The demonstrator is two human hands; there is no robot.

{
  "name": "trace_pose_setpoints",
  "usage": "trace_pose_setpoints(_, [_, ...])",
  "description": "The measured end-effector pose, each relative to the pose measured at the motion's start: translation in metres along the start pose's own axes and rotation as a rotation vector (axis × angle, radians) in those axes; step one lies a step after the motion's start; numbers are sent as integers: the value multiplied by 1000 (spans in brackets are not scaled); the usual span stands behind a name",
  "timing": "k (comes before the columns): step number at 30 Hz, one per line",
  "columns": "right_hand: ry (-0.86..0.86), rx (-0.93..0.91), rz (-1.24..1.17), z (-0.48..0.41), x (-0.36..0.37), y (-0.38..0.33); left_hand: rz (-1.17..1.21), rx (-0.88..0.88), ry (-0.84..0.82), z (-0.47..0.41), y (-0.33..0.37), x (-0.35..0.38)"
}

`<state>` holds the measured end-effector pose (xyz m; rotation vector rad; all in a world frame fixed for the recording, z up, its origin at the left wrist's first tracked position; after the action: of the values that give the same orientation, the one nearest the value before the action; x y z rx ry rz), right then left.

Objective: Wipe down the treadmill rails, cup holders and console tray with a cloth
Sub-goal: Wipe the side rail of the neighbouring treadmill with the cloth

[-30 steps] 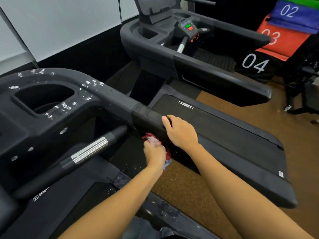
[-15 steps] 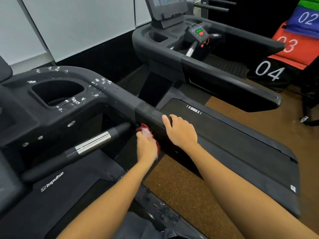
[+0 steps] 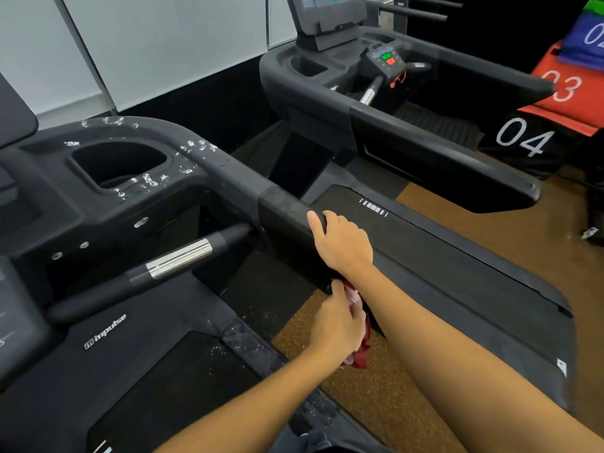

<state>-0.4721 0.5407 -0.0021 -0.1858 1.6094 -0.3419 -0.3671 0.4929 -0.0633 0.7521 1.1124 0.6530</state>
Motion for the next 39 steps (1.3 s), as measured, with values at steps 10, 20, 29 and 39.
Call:
trace_pose_setpoints(10, [-12,6,-53,0,-2,0,41,-74,101,-26,-12,-45])
trace_pose_setpoints(20, [-24,-1,-68,-1,0,1,59,-29,-62,-21,-18,-36])
trace_pose_setpoints(29, [-41,1,-36,1,-1,0,298,-149,626,-77,-58,-203])
trace_pose_setpoints(39, [-6,17,2,1,-3,-4,426,-144,636,-54,-51,-135])
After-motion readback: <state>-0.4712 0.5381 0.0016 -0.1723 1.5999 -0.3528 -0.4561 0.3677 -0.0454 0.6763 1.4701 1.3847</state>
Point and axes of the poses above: each hand's wrist, its own z-axis away from the middle knuckle, its own x-axis out of the palm, y = z × x, the point moved 10 cm from there along -z, towards the middle knuckle, and after that the axes turned 1 degree about -x, right-handed, at the moved point
